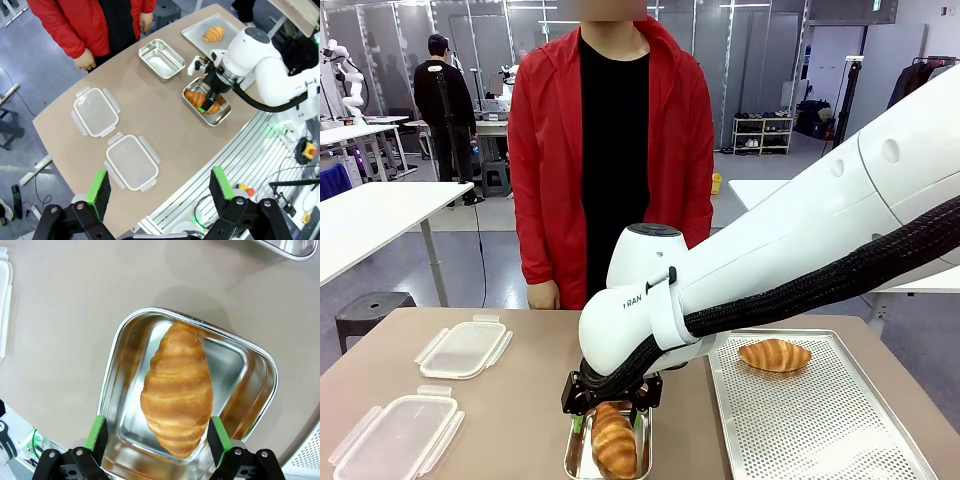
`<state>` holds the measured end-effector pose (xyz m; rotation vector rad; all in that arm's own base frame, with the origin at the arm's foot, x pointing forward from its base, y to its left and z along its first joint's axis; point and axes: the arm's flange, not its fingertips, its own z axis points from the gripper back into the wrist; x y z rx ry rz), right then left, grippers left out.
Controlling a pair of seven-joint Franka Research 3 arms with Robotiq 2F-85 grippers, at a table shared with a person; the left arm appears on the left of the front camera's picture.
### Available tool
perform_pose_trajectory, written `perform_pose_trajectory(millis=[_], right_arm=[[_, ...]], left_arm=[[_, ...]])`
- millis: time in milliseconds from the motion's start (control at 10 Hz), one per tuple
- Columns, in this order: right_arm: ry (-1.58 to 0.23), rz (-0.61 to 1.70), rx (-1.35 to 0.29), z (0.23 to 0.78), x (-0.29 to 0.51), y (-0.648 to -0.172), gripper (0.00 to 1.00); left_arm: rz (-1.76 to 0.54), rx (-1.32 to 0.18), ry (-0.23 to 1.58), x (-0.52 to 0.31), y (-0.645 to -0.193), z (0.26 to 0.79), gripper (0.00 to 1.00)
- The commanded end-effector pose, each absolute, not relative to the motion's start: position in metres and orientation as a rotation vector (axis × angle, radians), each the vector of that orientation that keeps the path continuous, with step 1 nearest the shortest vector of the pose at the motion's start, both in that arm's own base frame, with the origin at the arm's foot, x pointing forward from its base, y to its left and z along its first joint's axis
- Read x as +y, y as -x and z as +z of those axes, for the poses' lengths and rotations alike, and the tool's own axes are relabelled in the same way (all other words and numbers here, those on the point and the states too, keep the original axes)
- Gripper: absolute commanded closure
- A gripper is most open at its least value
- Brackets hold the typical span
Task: Place the bread into the airtight container.
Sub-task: Pick up a Butter Roll and place it into an empty Airtight Container.
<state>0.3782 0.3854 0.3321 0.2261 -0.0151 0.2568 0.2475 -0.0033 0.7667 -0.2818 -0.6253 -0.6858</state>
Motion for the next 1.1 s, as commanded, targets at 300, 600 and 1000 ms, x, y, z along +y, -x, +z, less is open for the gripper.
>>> perform_pose_trajectory(millis=[300, 600, 1000], right_arm=[[-0.226, 0.257, -0.015, 0.332, 0.385, -0.378, 0.00], [-0.226, 0.314, -0.075, 0.435, 0.335, -0.362, 0.00], [-0.261, 0.461, -0.117, 0.568, 0.233, -0.322, 0.00]], left_arm=[[-0.700, -0.628, 0.292, -0.004, -0.247, 0.768, 0.00], [-0.700, -0.628, 0.292, -0.004, -0.247, 0.768, 0.00], [-0.700, -0.628, 0.292, -0.004, -0.247, 0.768, 0.00]])
